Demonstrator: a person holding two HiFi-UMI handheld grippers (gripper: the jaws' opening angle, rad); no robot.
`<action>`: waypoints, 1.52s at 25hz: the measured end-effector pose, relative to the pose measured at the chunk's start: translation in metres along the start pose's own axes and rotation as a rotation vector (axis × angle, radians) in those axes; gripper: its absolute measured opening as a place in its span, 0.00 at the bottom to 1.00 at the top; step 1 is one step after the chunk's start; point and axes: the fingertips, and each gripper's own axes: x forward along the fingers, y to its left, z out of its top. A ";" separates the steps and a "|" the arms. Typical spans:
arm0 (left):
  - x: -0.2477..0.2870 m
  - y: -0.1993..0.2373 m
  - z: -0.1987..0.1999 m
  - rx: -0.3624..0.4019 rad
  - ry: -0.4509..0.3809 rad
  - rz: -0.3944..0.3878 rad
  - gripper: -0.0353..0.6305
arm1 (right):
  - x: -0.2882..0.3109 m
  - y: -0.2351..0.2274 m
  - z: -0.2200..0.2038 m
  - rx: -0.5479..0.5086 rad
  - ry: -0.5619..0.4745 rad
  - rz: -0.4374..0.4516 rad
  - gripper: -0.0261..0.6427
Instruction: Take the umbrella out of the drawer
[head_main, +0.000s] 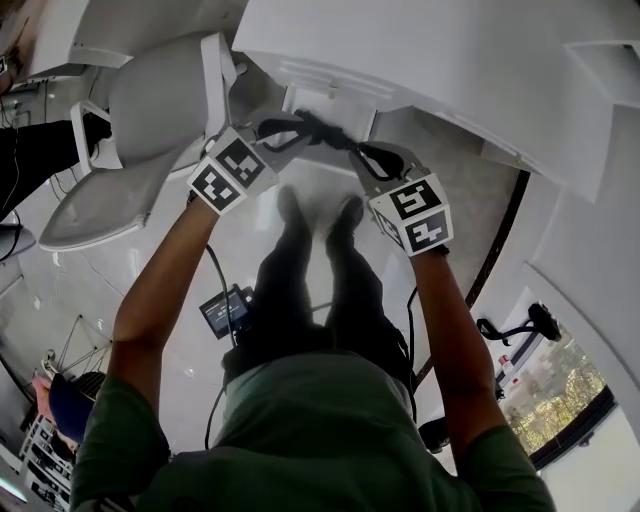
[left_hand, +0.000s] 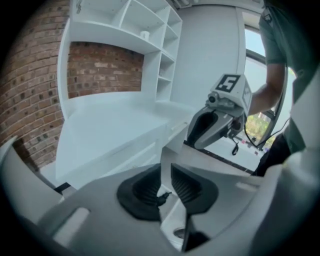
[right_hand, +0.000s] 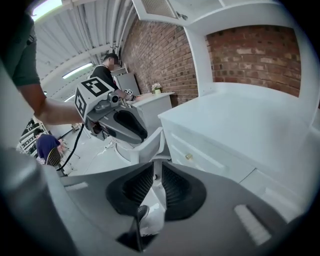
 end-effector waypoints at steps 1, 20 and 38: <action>0.009 0.001 -0.010 -0.008 0.017 -0.009 0.15 | 0.008 -0.002 -0.009 0.004 0.017 0.005 0.13; 0.174 0.078 -0.215 -0.101 0.280 -0.070 0.32 | 0.219 -0.069 -0.176 0.016 0.303 0.020 0.30; 0.290 0.150 -0.402 -0.021 0.487 -0.071 0.53 | 0.389 -0.126 -0.300 0.010 0.498 -0.012 0.42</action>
